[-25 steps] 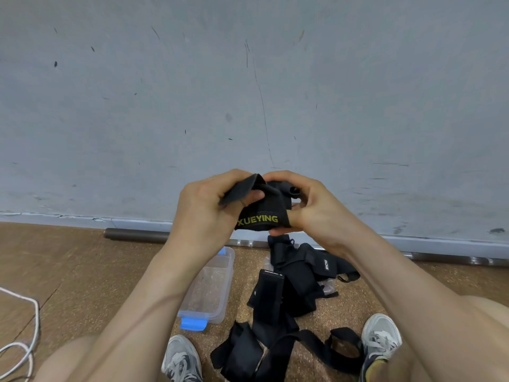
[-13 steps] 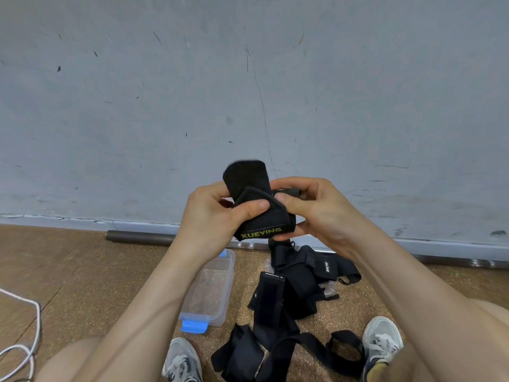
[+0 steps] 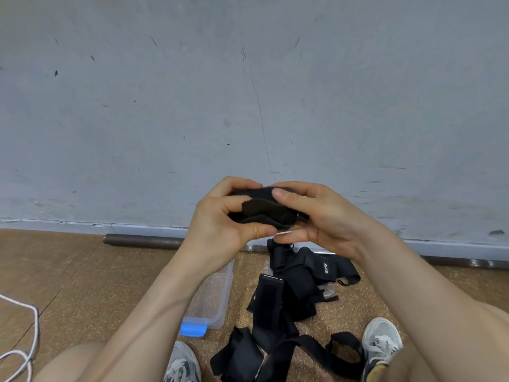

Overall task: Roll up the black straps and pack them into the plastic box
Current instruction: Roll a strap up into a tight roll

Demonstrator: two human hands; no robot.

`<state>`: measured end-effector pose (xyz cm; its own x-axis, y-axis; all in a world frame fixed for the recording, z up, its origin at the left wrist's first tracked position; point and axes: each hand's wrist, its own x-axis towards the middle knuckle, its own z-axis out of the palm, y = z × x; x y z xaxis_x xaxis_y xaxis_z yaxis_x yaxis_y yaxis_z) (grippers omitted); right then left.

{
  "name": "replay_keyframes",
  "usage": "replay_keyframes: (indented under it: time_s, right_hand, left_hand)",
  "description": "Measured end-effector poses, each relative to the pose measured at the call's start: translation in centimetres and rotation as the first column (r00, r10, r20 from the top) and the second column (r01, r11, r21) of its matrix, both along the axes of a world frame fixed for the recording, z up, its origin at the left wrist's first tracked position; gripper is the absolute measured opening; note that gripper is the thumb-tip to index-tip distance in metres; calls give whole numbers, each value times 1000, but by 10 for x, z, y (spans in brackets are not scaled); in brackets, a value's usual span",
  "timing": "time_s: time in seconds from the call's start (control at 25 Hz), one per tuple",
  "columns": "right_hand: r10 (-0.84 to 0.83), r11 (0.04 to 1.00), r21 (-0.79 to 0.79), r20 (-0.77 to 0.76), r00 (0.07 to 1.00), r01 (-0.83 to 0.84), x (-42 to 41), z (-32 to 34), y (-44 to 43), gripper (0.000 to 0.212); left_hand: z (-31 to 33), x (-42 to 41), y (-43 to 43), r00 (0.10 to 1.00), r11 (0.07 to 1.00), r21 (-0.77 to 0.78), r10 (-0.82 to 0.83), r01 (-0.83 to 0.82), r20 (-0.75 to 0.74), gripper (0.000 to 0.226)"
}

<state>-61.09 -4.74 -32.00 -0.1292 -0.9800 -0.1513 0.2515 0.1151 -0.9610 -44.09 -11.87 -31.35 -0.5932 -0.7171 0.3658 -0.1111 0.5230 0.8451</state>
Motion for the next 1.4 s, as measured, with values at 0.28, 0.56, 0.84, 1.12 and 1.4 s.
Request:
replay_keyframes:
  time_s: [0.28,0.56,0.84,1.12,1.4]
  right_hand:
    - [-189,982,-6,12,982,189,3,-4,-5,25]
    - [-345,938,-122,-242,907,324,21,-8,-7,26]
    - [-350,930,-254,-381,856,267,25,-9,-3,26]
    - [-276,944,-268,-334,901,190,16,-6,0,41]
    - [-215,947,-278,-187,959,158,17,1,4,25]
  left_hand:
    - [-3,7,-8,990,991,-60,-118,123,82,17]
    - [-15,1,-7,993,959,-260,108,-114,-36,22]
    - [-13,-7,-10,967,964,245,155,-104,-201,26]
    - [-27,-9,-11,937,944,317,184,-85,-295,43]
    - [-24,-10,-13,955,831,539,32,139,-296,53]
